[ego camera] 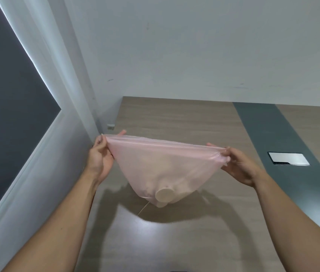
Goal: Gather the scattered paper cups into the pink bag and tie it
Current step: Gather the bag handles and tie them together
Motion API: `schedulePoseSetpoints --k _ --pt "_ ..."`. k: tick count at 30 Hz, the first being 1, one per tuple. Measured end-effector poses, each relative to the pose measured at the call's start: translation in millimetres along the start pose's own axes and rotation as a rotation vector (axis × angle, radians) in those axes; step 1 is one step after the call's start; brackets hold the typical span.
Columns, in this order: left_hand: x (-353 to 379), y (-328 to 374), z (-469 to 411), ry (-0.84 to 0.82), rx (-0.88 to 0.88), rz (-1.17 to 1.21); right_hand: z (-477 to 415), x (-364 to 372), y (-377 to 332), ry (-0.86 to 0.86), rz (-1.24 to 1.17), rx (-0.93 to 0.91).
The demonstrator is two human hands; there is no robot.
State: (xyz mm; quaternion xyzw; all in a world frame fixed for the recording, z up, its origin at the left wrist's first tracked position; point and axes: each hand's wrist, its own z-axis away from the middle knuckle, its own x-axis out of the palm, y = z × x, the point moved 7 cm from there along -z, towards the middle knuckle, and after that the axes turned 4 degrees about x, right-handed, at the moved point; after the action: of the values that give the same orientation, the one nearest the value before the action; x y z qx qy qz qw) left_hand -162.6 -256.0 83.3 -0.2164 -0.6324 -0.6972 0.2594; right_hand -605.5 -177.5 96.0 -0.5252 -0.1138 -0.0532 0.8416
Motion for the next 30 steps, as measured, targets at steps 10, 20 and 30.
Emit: schedulePoseSetpoints --k 10,20,30 --pt "58.0 -35.2 9.9 -0.348 0.003 -0.652 -4.6 43.2 5.3 -0.027 -0.568 -0.114" --pt "81.9 -97.7 50.0 -0.914 -0.042 -1.762 0.4 86.3 -2.8 -0.083 -0.092 -0.144" --pt "91.8 -90.5 59.5 -0.852 -0.038 -1.540 6.8 108.9 -3.0 -0.121 0.240 -0.131"
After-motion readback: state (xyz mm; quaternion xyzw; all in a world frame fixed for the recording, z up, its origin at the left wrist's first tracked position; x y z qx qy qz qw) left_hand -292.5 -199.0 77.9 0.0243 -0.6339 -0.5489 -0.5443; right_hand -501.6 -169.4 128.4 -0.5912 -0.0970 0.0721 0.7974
